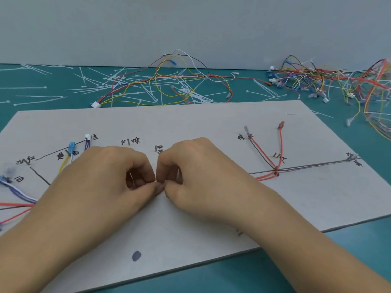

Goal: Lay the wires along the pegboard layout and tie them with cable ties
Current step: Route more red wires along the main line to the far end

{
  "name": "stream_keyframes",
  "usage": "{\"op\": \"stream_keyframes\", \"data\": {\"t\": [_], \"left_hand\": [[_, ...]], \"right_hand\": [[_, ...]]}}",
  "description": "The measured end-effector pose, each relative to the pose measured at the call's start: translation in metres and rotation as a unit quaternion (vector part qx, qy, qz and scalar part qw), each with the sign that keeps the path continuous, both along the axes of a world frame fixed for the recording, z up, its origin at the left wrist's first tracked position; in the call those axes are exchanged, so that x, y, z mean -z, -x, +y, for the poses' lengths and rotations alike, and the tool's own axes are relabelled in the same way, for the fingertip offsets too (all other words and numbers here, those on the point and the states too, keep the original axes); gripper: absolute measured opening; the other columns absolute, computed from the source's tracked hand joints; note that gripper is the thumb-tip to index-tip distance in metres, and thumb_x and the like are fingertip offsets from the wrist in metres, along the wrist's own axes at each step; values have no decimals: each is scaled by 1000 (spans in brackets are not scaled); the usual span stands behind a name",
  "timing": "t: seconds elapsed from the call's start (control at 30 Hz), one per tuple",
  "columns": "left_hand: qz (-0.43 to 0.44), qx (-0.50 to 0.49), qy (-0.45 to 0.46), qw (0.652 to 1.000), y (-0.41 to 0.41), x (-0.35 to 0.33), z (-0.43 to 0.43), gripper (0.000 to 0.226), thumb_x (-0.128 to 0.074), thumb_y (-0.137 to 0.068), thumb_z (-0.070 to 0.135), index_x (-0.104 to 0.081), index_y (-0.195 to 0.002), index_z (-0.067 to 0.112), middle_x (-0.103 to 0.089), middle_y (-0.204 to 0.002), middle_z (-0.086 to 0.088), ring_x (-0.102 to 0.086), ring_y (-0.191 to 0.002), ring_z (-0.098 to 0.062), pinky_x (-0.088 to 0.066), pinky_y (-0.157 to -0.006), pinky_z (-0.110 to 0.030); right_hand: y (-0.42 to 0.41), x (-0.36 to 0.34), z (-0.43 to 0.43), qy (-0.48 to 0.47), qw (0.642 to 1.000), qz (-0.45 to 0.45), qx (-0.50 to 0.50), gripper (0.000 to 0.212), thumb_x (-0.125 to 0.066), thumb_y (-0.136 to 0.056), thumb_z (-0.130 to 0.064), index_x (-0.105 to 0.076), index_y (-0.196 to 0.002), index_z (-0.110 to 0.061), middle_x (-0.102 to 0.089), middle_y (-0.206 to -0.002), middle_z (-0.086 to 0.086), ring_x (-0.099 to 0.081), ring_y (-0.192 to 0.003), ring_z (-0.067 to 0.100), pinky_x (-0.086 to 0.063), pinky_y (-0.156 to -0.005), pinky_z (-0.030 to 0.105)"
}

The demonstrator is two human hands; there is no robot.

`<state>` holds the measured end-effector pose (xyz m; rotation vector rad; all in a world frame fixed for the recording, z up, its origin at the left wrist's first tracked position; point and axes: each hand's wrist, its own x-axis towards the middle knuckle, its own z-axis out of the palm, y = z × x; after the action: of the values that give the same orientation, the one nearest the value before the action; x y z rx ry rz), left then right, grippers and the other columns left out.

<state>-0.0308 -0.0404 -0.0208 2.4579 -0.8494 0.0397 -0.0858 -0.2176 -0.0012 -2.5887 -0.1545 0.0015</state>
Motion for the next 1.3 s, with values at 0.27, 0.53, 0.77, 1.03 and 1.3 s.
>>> {"op": "stream_keyframes", "data": {"t": [0.27, 0.53, 0.77, 1.03, 1.3], "left_hand": [[22, 53, 19, 998, -9, 0, 14, 25, -68, -65, 60, -67, -88, 48, -66, -81, 34, -63, -70, 11, -39, -55, -1], [20, 112, -1, 993, -29, 10, 32, 30, -70, -73, 77, -63, -95, 59, -67, -98, 31, -64, -84, 7, -39, -62, -5], [20, 121, 20, 992, -38, 11, 41, 36, -68, -75, 80, -67, -101, 56, -70, -96, 29, -67, -84, 4, -39, -61, -5], [11, 120, 4, 993, -50, 16, 51, 37, -60, -79, 83, -68, -104, 56, -70, -97, 27, -67, -85, 3, -37, -64, -1], [14, 157, 1, 988, -39, 3, 37, 11, -72, -75, 47, -71, -84, 53, -70, -81, 21, -67, -71, -5, -46, -59, -12]], "right_hand": [[-1, 5, 2, -10, 1000, -10, -26, 4, -66, -85, -22, -69, -87, -23, -56, -91, -6, -56, -90, 17, -51, -79, 40], [-2, 5, 7, -24, 999, -34, -30, 2, -69, -86, -24, -70, -88, -25, -55, -89, -7, -55, -88, 16, -52, -77, 40], [-5, 1, 7, -10, 999, -17, -29, 5, -69, -82, -22, -67, -79, -26, -60, -84, -10, -58, -86, 14, -52, -79, 38], [-7, -1, 5, -4, 999, 12, -43, 14, -66, -82, -17, -60, -78, -29, -57, -82, -13, -55, -83, 9, -53, -77, 37], [-9, -1, -7, -45, 996, 54, -53, 20, -63, -87, -7, -69, -88, -26, -66, -76, -10, -56, -67, -3, -42, -59, 10]]}}
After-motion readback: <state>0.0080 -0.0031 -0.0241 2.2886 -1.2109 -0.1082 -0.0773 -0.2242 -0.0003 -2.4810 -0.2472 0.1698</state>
